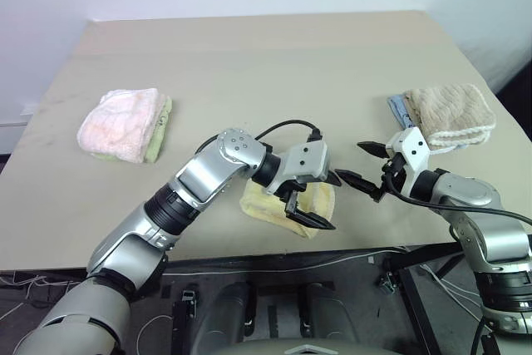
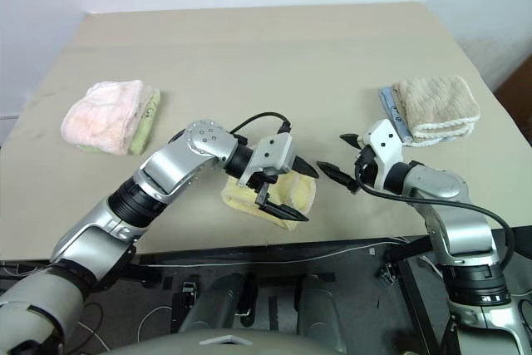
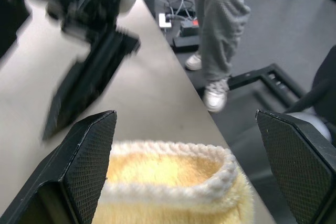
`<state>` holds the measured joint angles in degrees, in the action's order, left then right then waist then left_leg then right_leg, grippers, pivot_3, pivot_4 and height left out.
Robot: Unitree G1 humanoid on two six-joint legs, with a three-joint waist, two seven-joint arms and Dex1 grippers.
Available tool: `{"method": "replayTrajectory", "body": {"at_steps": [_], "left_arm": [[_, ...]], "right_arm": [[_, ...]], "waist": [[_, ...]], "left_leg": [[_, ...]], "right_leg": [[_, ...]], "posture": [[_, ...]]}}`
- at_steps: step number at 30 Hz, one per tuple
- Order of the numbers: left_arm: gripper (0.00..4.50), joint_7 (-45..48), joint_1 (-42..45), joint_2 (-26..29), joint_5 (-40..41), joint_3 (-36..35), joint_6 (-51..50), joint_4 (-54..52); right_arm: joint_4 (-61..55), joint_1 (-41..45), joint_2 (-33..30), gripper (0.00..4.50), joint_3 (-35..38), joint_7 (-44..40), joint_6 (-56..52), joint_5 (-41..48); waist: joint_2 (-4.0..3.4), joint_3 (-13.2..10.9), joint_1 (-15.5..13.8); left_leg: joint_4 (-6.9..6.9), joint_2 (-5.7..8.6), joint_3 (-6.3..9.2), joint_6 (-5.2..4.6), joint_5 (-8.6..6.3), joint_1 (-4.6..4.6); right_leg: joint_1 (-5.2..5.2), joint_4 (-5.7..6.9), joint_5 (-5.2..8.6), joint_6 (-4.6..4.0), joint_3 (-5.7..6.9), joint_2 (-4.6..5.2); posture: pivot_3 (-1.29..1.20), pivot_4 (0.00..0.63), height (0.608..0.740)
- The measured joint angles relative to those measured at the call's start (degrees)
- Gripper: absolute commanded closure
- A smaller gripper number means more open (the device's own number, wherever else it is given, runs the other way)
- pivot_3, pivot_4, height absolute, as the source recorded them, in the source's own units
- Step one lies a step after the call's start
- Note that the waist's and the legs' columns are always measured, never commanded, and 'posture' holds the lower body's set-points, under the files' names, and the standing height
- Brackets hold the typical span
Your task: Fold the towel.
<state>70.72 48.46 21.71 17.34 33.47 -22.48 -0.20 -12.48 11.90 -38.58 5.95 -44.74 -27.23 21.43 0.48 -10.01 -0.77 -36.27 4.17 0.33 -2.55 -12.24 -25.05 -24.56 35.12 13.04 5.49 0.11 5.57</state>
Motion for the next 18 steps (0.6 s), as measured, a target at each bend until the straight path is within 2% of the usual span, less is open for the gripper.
{"method": "replayTrajectory", "body": {"at_steps": [4, 11, 14, 18], "left_arm": [[0.05, 2.4, -0.5, 0.0, 0.6, -2.0, 1.3, 1.4], [0.05, 0.7, 2.7, 0.5, 4.7, -14.7, -0.7, 6.2], [0.0, -1.3, 2.7, 2.1, 4.4, -19.8, 1.7, 11.7], [0.85, -0.9, -0.8, 5.2, 5.6, -24.7, 1.8, 12.7]], "right_arm": [[-0.3, 0.0, 0.1, 0.0, 0.1, -0.1, -0.8, 1.4], [-1.2, 0.2, 0.1, 0.0, 3.6, -0.1, -3.5, 5.9], [-2.9, 0.4, -0.8, 0.59, 4.9, -0.9, -5.6, 8.8], [-6.7, 1.4, -0.8, 1.86, 4.8, -1.2, -8.9, 12.8]], "waist": [[0.0, 0.0, 0.0], [0.0, 0.0, 0.0], [0.0, 0.0, 0.1], [-0.01, 0.0, 0.2]], "left_leg": [[-0.06, 0.0, 0.0, -0.02, 0.01, 0.0], [-0.25, 0.0, 0.01, -0.09, -0.02, 0.0], [-0.32, -0.01, 0.01, -0.1, -0.03, 0.0], [-0.32, -0.03, 0.01, -0.1, -0.03, 0.0]], "right_leg": [[0.01, 0.05, -0.02, 0.03, 0.01, -0.01], [0.08, 0.12, -0.11, 0.22, 0.06, -0.04], [0.09, 0.16, -0.14, 0.28, 0.06, -0.06], [0.08, 0.19, -0.15, 0.29, 0.05, -0.05]], "posture": [[0.0, 0.15, 0.74], [0.0, 0.15, 0.74], [0.0, 0.15, 0.74], [0.0, 0.15, 0.74]]}}
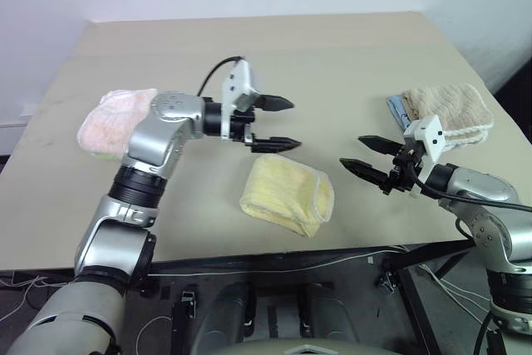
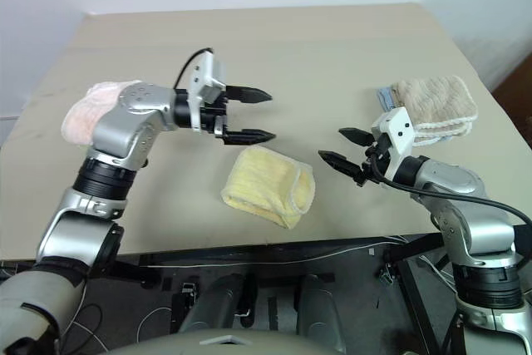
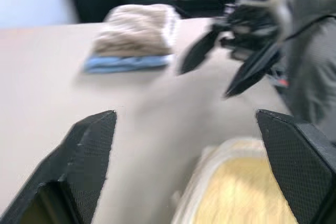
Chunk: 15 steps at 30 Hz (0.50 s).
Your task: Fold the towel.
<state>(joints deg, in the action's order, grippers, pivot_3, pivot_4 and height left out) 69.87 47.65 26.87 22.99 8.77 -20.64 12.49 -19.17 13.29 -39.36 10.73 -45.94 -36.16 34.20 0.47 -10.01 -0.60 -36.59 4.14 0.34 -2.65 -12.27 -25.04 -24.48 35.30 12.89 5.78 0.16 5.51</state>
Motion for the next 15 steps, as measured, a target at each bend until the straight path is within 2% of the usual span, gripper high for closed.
{"method": "replayTrajectory", "body": {"at_steps": [3, 7, 10, 11, 15], "left_arm": [[1.9, 1.2, -4.4, 0.2, 2.3, -1.2, -1.5, -2.3], [3.28, 0.9, -6.8, 0.2, 5.6, -2.6, -6.1, -5.3], [4.32, 0.6, -7.4, -0.8, 7.3, -3.7, -7.6, -5.3], [4.48, 0.7, -7.5, -1.5, 7.0, -3.5, -7.0, -4.8], [4.48, 2.4, -7.4, -3.5, 3.9, -0.1, -3.5, -1.7]], "right_arm": [[-3.3, 1.8, 0.8, 2.94, -0.2, 0.7, -2.3, 3.4], [-6.3, 4.5, 5.3, 4.37, -0.4, 4.7, -6.1, 9.2], [-6.5, 4.7, 9.5, 4.5, -0.6, 8.6, -8.5, 12.2], [-6.4, 4.2, 10.0, 4.5, -1.4, 9.4, -8.9, 12.2], [-5.5, 2.0, 11.5, 4.5, -4.9, 11.4, -10.2, 11.4]], "waist": [[0.02, 0.0, -0.2], [0.03, 0.0, -0.2], [0.02, 0.0, -0.1], [0.02, 0.0, -0.2], [0.02, 0.0, -0.1]], "left_leg": [[-0.05, 0.0, 0.05, 0.0, -0.01, -0.02], [-0.28, 0.0, 0.09, -0.06, -0.08, -0.1], [-0.34, 0.01, 0.09, -0.08, -0.09, -0.1], [-0.34, 0.01, 0.09, -0.08, -0.09, -0.1], [-0.35, 0.02, 0.08, -0.09, -0.1, -0.14]], "right_leg": [[0.02, 0.0, 0.0, -0.01, 0.01, 0.02], [0.04, 0.03, 0.0, -0.03, 0.01, 0.03], [0.05, 0.05, 0.0, -0.03, 0.01, 0.04], [0.05, 0.05, 0.0, -0.03, 0.01, 0.04], [0.02, 0.06, -0.01, -0.04, 0.0, 0.04]], "posture": [[0.0, 0.15, 0.74], [0.0, 0.15, 0.74], [0.0, 0.15, 0.74], [0.0, 0.15, 0.74], [0.0, 0.15, 0.74]]}}
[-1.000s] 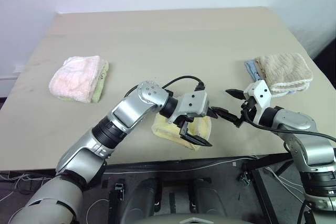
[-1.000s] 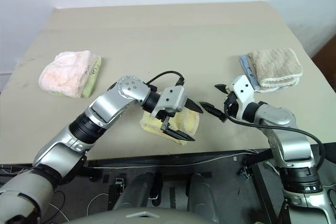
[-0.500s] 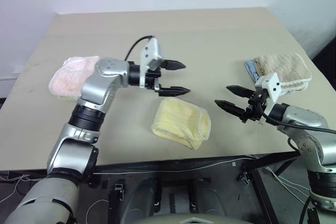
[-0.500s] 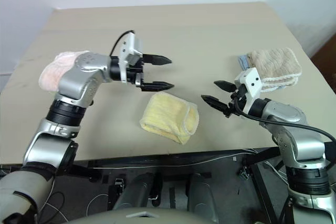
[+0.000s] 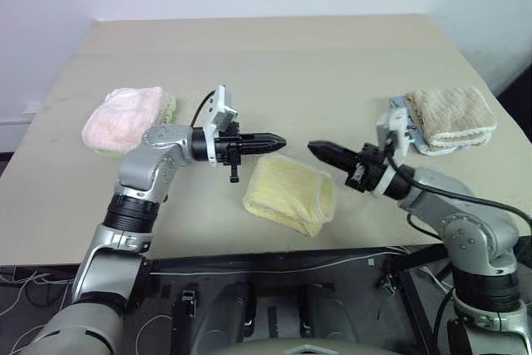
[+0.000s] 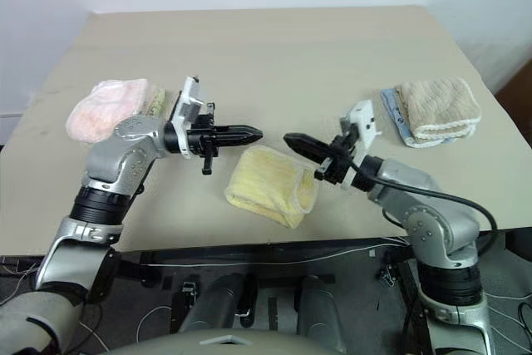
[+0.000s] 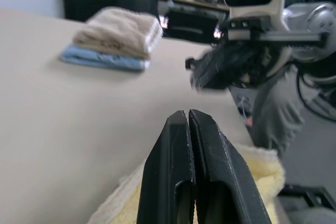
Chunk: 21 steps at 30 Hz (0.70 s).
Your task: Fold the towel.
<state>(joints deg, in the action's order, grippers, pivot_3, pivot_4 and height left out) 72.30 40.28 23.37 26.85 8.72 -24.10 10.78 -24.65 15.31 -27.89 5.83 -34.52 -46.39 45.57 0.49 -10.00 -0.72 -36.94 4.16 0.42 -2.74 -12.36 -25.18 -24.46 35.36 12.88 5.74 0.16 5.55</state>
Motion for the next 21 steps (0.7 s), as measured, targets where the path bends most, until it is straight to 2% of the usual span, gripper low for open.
{"method": "replayTrajectory", "body": {"at_steps": [3, 7, 10, 13, 21], "left_arm": [[4.48, 4.0, 0.0, -1.2, -2.9, 4.1, 4.1, 4.1], [4.48, 7.3, -1.0, -0.7, -5.0, 5.4, 7.1, 6.9], [4.48, 9.6, -4.7, 2.0, -7.6, 6.8, 11.2, 6.9], [4.48, 10.8, -9.6, 4.5, -10.0, 7.8, 14.8, 7.3], [4.48, 7.4, -9.3, 0.9, -11.5, 6.9, 19.8, 10.6]], "right_arm": [[2.7, -2.0, 0.8, 4.5, -2.4, 2.6, 0.1, -3.5], [2.9, -3.9, 0.9, 4.5, -4.6, 3.2, 0.1, -5.0], [2.2, -5.4, 0.2, 4.5, -7.6, 3.4, 1.2, -8.5], [2.5, -10.3, -0.9, 4.5, -10.0, 2.7, 3.0, -11.8], [5.7, -9.9, -1.8, 4.5, -11.9, -0.5, 9.2, -17.3]], "waist": [[-0.03, 0.0, 0.0], [-0.06, 0.0, 0.4], [-0.09, 0.0, 0.5], [-0.09, 0.1, 0.2], [-0.08, 0.1, 0.0]], "left_leg": [[0.02, 0.0, 0.0, 0.01, 0.0, -0.02], [0.02, -0.02, -0.01, 0.01, 0.0, -0.13], [0.04, -0.02, -0.01, 0.01, 0.0, -0.11], [0.06, -0.02, -0.01, 0.04, -0.02, -0.15], [-0.06, -0.02, -0.01, 0.06, -0.14, 0.25]], "right_leg": [[-0.05, 0.01, 0.02, -0.05, 0.0, -0.01], [-0.21, 0.09, 0.01, -0.02, -0.02, -0.01], [-0.2, 0.08, 0.03, -0.07, -0.02, -0.01], [-0.2, 0.04, 0.07, -0.14, -0.02, 0.02], [0.14, -0.17, 0.04, -0.18, -0.01, 0.01]], "posture": [[0.0, 0.15, 0.74], [0.0, 0.15, 0.74], [0.0, 0.15, 0.74], [0.0, 0.15, 0.74], [0.0, 0.15, 0.74]]}}
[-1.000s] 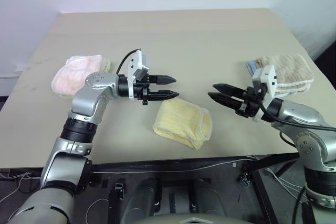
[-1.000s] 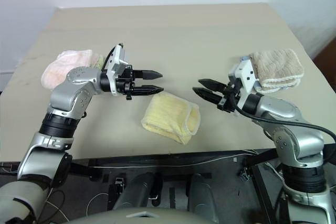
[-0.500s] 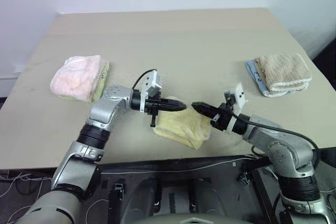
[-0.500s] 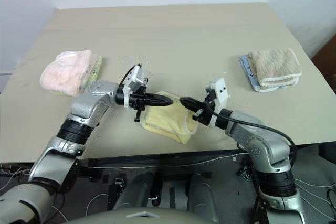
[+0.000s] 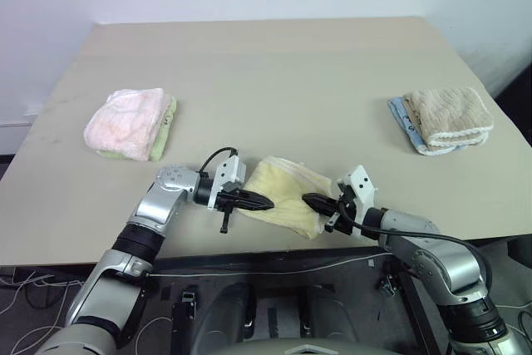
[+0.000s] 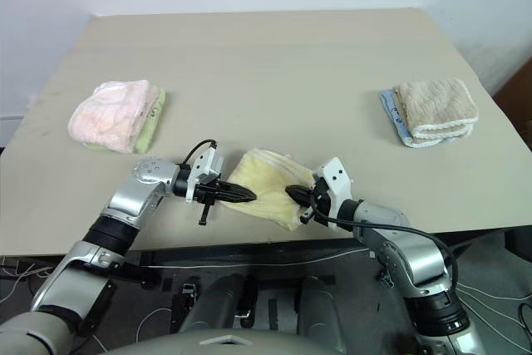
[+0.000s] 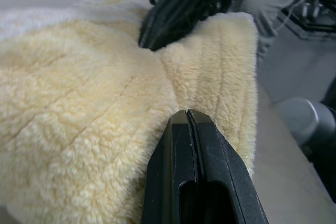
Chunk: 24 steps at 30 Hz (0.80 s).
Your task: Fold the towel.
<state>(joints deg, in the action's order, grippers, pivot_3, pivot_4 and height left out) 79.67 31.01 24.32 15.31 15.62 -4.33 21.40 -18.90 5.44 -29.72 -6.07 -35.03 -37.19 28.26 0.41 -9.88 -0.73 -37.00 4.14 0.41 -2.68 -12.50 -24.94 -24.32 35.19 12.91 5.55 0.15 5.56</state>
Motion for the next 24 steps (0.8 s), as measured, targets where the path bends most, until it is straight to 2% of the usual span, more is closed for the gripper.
{"method": "replayTrajectory", "body": {"at_steps": [4, 7, 11, 13, 18, 19, 24], "left_arm": [[4.48, -1.8, 0.8, -1.2, -0.1, -0.9, -0.5, 0.0], [4.5, -3.3, 0.7, -1.4, 0.2, -2.0, -0.8, -1.9], [4.5, -3.9, 0.6, 0.2, 3.5, -4.9, -4.9, -8.8], [4.5, -4.6, 1.1, 1.3, 5.8, -7.0, -8.0, -11.5], [4.5, -7.4, 3.2, 2.7, 10.7, -11.4, -14.4, -15.8], [4.5, -8.1, 3.6, 3.2, 11.6, -12.7, -15.8, -16.3], [4.5, -9.8, 1.3, 5.9, 10.2, -13.0, -16.7, -17.3]], "right_arm": [[1.4, 2.0, 0.1, 4.5, 0.9, -2.0, -0.2, 1.1], [1.3, 3.1, -0.2, 3.91, 4.2, -3.9, -3.8, 5.9], [-0.1, 4.7, -3.0, 2.64, 7.5, -5.9, -8.7, 11.0], [-0.5, 5.3, -3.4, 1.84, 9.5, -6.1, -10.9, 13.4], [2.2, 6.0, -3.9, 0.16, 16.3, -3.7, -19.3, 20.9], [3.6, 5.9, -3.9, 0.02, 18.3, -2.3, -22.4, 23.2], [7.5, 5.6, -3.7, 0.02, 26.1, 2.6, -32.1, 32.3]], "waist": [[0.0, 0.0, 0.0], [0.01, 0.0, 0.0], [0.0, 0.0, 0.0], [0.0, 0.0, 0.0], [0.02, 0.0, -0.1], [0.01, 0.0, 0.0], [-0.04, 0.0, 0.2]], "left_leg": [[0.0, 0.0, 0.0, -0.02, 0.01, -0.02], [-0.03, 0.0, 0.0, -0.04, 0.02, -0.16], [-0.03, -0.01, 0.0, -0.03, 0.02, -0.3], [-0.02, -0.02, 0.0, -0.03, 0.02, -0.31], [-0.04, -0.01, 0.0, -0.04, 0.02, -0.33], [-0.04, -0.01, 0.0, -0.06, 0.01, -0.33], [0.03, -0.02, -0.02, -0.14, 0.06, -0.33]], "right_leg": [[0.01, 0.04, -0.01, 0.02, 0.0, -0.01], [-0.01, 0.06, -0.05, 0.09, 0.0, -0.01], [-0.14, 0.06, -0.05, 0.09, -0.01, -0.01], [-0.15, 0.06, -0.05, 0.09, -0.01, -0.01], [-0.13, 0.04, -0.04, 0.08, 0.0, 0.0], [-0.13, 0.04, -0.05, 0.08, -0.01, 0.0], [-0.18, 0.06, -0.06, 0.1, -0.02, -0.01]], "posture": [[0.0, 0.15, 0.74], [0.0, 0.15, 0.74], [0.0, 0.15, 0.74], [0.0, 0.15, 0.74], [0.0, 0.15, 0.74], [0.0, 0.15, 0.74], [0.0, 0.15, 0.74]]}}
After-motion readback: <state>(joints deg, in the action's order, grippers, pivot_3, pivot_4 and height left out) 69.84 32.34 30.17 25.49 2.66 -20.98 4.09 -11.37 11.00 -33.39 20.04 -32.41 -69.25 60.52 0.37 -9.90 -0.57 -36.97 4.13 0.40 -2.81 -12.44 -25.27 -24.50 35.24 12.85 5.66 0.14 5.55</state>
